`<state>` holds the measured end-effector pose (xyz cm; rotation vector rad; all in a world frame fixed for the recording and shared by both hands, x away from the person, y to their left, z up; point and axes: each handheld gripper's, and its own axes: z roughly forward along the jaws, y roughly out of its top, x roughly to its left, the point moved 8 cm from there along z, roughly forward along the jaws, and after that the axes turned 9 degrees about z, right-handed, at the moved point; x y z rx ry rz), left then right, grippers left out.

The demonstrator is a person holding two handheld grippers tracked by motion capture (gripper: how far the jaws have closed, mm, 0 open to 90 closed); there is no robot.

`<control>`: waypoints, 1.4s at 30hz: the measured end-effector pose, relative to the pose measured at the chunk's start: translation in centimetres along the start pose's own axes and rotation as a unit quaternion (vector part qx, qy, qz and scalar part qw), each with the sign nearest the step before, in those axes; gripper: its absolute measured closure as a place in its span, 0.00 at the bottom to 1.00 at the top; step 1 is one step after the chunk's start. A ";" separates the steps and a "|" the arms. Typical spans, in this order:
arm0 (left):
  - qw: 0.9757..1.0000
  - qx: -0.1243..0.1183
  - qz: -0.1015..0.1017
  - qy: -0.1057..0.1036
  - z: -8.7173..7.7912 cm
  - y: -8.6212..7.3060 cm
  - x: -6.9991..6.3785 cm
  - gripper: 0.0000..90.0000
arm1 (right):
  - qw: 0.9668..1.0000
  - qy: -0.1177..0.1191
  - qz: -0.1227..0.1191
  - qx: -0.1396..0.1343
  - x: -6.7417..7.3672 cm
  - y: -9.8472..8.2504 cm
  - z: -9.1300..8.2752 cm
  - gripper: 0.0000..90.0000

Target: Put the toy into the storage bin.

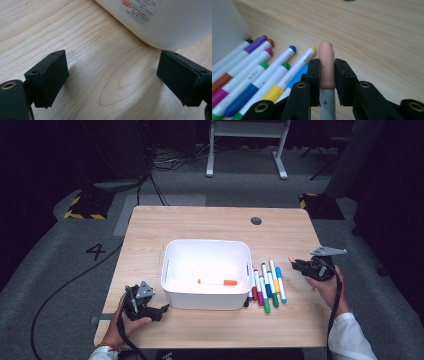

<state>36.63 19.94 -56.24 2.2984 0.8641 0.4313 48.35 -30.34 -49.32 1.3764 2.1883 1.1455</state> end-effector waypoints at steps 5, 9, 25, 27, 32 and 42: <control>1.000 0.000 0.000 -0.002 0.0 0.0 0.0 0.11 | 0.999 0.024 -0.029 -0.033 2.5 2.7 -2.4 0.83; 1.000 0.000 0.000 -0.002 0.0 0.0 0.0 0.11 | 0.996 0.049 -0.060 -0.051 5.2 5.0 -3.9 0.83; 1.000 0.000 -0.001 0.002 0.0 0.0 0.0 0.11 | 0.978 0.130 -0.147 -0.067 15.7 10.6 -4.7 0.83; 1.000 0.000 -0.001 0.002 0.0 0.0 0.0 0.11 | 0.976 0.140 -0.152 -0.066 16.9 11.0 -4.5 0.83; 1.000 0.000 0.000 0.002 0.0 0.0 0.0 0.11 | 0.970 0.164 -0.165 -0.074 19.0 11.9 -4.3 0.83; 1.000 -0.001 0.001 0.001 0.0 0.0 0.0 0.11 | 0.963 0.188 -0.183 -0.063 22.4 12.7 -3.0 0.83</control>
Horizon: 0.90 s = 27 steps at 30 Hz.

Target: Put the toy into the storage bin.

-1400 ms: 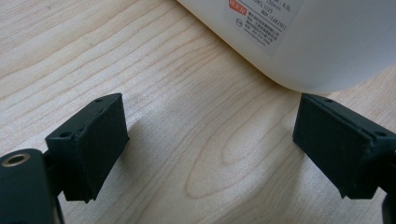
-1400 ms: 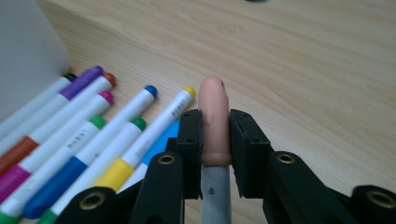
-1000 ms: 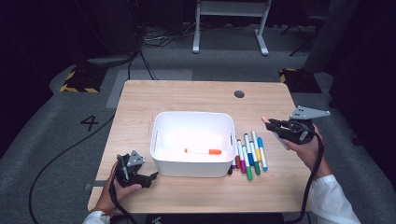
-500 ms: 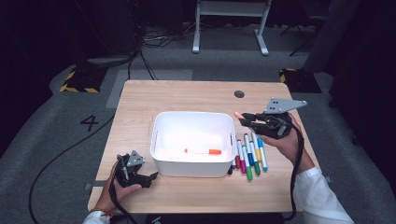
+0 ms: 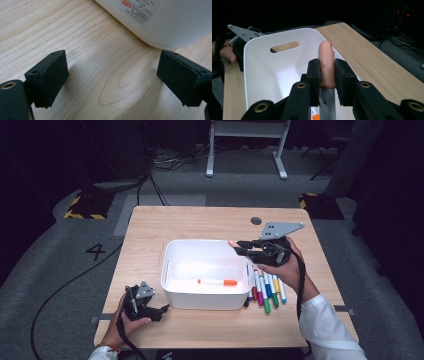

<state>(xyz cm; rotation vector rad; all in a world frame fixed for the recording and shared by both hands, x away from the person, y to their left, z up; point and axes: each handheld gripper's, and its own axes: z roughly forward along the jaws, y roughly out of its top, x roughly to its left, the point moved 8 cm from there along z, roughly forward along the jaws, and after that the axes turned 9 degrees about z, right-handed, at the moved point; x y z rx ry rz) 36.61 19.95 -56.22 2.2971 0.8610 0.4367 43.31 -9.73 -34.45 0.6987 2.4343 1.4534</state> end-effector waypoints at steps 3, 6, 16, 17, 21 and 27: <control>1.000 0.000 0.000 0.000 0.0 0.0 0.0 0.11 | 1.000 0.008 -0.004 0.010 0.6 0.2 1.1 0.83; 1.000 0.000 0.000 0.000 0.0 0.0 0.0 0.11 | 1.000 0.014 -0.010 0.022 1.1 0.2 2.2 0.83; 1.000 0.000 0.001 0.001 0.0 0.0 0.0 0.11 | 0.995 0.034 -0.028 0.087 2.7 -1.3 6.3 0.83; 1.000 0.000 0.001 0.000 0.0 0.0 0.0 0.11 | 0.994 0.037 -0.032 0.094 2.9 -1.5 6.7 0.83; 1.000 -0.001 0.000 0.001 0.0 0.0 0.0 0.11 | 0.990 0.050 -0.044 0.127 3.6 -2.5 7.7 0.83; 1.000 -0.001 0.000 0.000 0.0 0.0 0.0 0.11 | 0.980 0.063 -0.062 0.181 4.8 -4.0 8.4 0.83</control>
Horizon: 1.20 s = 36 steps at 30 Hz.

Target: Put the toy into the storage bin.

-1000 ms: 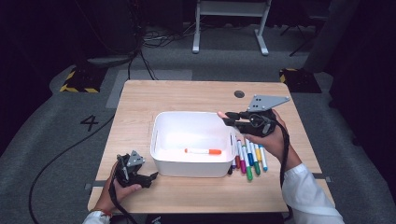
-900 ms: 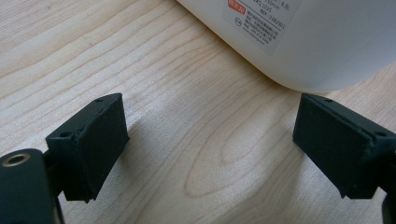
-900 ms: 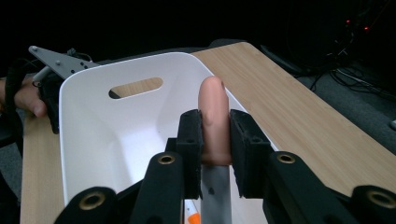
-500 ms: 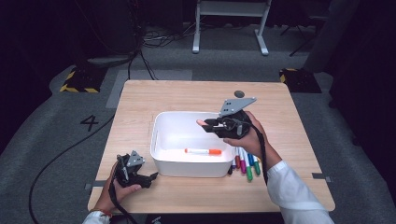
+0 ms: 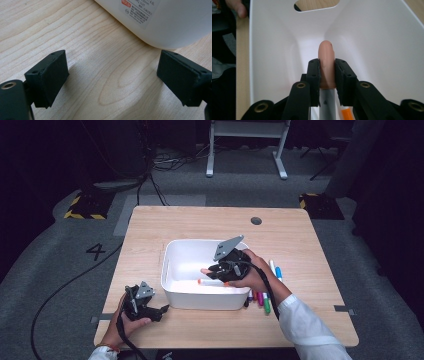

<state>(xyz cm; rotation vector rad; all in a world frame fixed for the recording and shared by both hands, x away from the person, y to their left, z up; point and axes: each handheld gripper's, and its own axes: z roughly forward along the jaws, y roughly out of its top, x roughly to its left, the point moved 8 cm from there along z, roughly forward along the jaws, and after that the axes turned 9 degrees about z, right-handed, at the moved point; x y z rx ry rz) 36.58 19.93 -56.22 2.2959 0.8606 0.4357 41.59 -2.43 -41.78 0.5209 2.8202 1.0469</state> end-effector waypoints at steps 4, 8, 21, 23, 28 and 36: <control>1.000 0.000 0.000 0.000 0.0 0.0 0.0 0.11 | 1.000 0.014 -0.009 0.021 1.1 -0.4 0.1 0.83; 1.000 -0.001 0.000 0.001 0.0 0.0 0.0 0.11 | 0.999 0.025 -0.025 0.040 2.2 -0.7 0.2 0.83; 1.000 0.000 0.001 0.001 0.0 0.0 0.0 0.11 | 0.999 0.027 -0.018 0.036 2.6 -0.9 0.1 0.71; 1.000 0.000 0.000 0.000 0.0 0.0 0.0 0.11 | 0.999 0.025 -0.014 0.029 2.4 -0.8 -0.1 0.66; 1.000 0.000 0.000 0.000 0.0 0.0 0.0 0.11 | 1.000 0.011 -0.004 -0.008 1.6 -0.6 -1.4 0.63; 1.000 0.000 0.000 0.000 0.0 0.0 0.0 0.11 | 0.997 -0.027 0.025 -0.060 -0.4 -1.4 -4.8 0.59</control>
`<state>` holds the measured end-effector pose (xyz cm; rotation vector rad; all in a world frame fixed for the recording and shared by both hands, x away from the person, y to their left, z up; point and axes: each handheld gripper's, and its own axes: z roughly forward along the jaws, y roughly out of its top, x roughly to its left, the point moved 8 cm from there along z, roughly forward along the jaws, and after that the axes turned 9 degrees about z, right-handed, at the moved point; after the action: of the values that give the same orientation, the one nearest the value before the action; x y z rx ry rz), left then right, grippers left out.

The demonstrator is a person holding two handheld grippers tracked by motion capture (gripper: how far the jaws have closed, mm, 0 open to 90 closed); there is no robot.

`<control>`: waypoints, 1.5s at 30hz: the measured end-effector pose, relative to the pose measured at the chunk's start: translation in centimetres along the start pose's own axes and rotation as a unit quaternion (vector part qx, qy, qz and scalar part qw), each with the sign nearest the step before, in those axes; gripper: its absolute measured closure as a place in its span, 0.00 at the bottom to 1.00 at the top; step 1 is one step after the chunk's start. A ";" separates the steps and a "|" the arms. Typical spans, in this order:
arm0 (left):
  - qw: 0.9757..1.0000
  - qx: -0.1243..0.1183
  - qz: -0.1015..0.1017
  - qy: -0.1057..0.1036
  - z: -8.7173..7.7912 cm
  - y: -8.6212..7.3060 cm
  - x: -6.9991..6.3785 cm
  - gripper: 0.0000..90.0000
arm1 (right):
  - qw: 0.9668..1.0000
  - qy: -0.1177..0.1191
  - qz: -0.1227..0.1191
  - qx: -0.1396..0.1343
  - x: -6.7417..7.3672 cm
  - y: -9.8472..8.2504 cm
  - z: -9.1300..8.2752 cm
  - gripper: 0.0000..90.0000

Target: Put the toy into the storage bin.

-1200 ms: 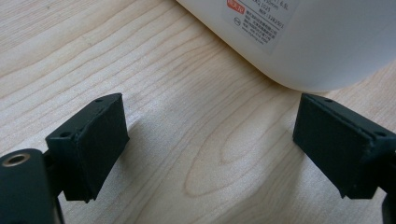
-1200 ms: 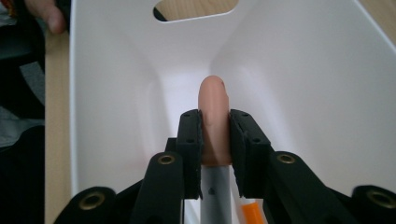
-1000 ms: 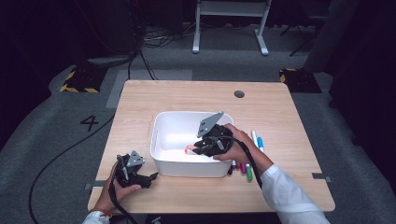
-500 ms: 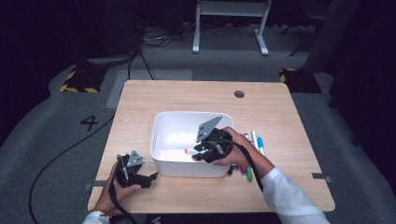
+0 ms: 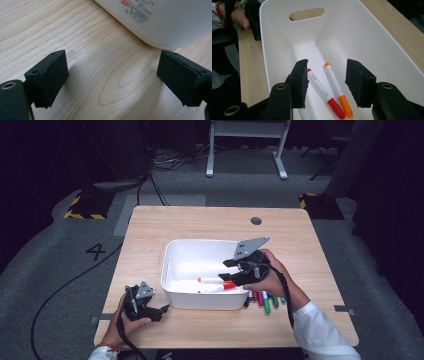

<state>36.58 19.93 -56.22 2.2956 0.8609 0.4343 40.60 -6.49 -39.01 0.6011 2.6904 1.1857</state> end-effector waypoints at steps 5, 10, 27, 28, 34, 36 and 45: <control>1.000 0.000 0.000 0.000 0.0 0.0 0.0 0.11 | 0.999 -0.031 0.015 -0.027 -1.3 -0.6 -2.4 0.57; 1.000 0.000 0.000 0.000 0.0 0.0 0.0 0.11 | 0.996 -0.072 0.039 -0.048 -3.0 -2.3 -5.3 0.53; 1.000 0.000 0.000 0.000 0.0 0.0 0.0 0.11 | 0.977 -0.169 0.122 -0.036 -9.9 -11.6 -7.5 0.53; 1.000 0.001 0.001 0.001 0.0 0.0 0.0 0.11 | 0.975 -0.176 0.131 -0.032 -10.4 -12.4 -7.3 0.53; 1.000 0.000 0.000 0.000 0.0 0.0 0.0 0.11 | 0.968 -0.187 0.164 -0.013 -12.2 -15.9 -6.0 0.52; 1.000 0.000 0.000 0.000 0.0 0.0 0.0 0.11 | 0.965 -0.197 0.173 0.000 -12.9 -17.1 -5.3 0.52; 1.000 0.001 0.001 0.000 0.0 0.0 0.0 0.11 | 0.958 -0.188 0.215 0.013 -14.5 -19.7 -3.5 0.52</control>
<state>36.59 19.95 -56.22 2.2985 0.8592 0.4353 46.85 -26.80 -51.55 1.3194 2.3175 0.9890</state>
